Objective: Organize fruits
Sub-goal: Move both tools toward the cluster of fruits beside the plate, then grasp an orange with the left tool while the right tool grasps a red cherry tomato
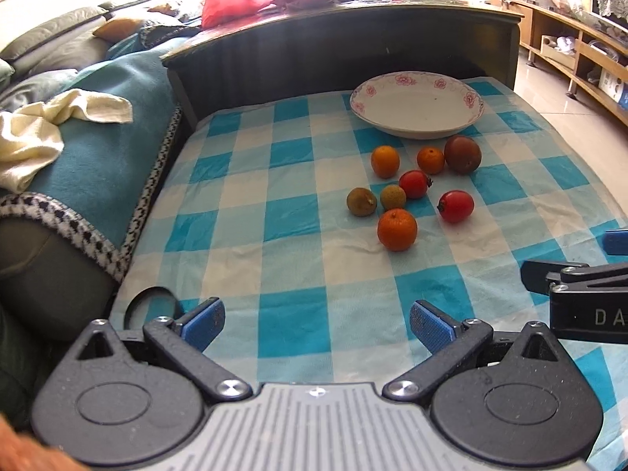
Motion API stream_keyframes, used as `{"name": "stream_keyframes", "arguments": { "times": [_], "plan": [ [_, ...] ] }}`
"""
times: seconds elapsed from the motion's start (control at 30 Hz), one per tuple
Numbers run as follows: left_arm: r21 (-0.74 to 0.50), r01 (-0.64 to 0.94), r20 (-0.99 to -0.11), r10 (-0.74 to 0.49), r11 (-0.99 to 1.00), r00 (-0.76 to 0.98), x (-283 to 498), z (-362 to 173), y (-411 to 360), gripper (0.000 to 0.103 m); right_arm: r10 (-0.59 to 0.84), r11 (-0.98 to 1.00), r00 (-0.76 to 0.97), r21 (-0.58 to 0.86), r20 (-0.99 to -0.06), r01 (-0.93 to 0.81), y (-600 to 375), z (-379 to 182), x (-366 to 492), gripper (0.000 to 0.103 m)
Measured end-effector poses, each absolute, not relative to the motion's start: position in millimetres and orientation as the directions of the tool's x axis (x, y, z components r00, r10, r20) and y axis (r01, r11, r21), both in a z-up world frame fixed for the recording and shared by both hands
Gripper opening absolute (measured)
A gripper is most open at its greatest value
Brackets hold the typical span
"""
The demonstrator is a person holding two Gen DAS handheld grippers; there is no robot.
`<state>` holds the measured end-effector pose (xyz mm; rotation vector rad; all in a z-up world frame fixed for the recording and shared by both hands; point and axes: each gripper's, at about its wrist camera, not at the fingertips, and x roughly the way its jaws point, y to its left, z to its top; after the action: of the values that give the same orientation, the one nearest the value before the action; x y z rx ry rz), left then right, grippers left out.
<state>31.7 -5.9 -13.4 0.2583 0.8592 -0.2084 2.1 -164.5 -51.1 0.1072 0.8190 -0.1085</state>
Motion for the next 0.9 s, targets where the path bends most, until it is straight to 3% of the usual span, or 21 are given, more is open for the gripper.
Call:
{"name": "stream_keyframes", "arguments": {
  "times": [0.3,0.47,0.63,0.9],
  "plan": [
    [0.062,0.450,-0.807,-0.220,0.891,0.547,72,-21,-24,0.085,0.069,0.998,0.683,0.051,-0.727,-0.046,-173,-48,51,0.067],
    [-0.003,0.499,-0.838,-0.275,0.867,0.472,95,-29,-28,0.057,0.152,0.986,0.663,0.069,-0.733,-0.150,-178,-51,77,0.053],
    [-0.041,0.521,-0.850,-0.304,0.853,0.430,102,-40,-31,0.048,0.219,0.972,0.628,0.114,-0.747,-0.203,-178,-57,96,0.038],
    [-0.100,0.523,-0.847,-0.348,0.846,0.401,115,-46,-35,0.030,0.245,0.962,0.600,0.115,-0.762,-0.248,-175,-67,111,0.030]
  ]
}}
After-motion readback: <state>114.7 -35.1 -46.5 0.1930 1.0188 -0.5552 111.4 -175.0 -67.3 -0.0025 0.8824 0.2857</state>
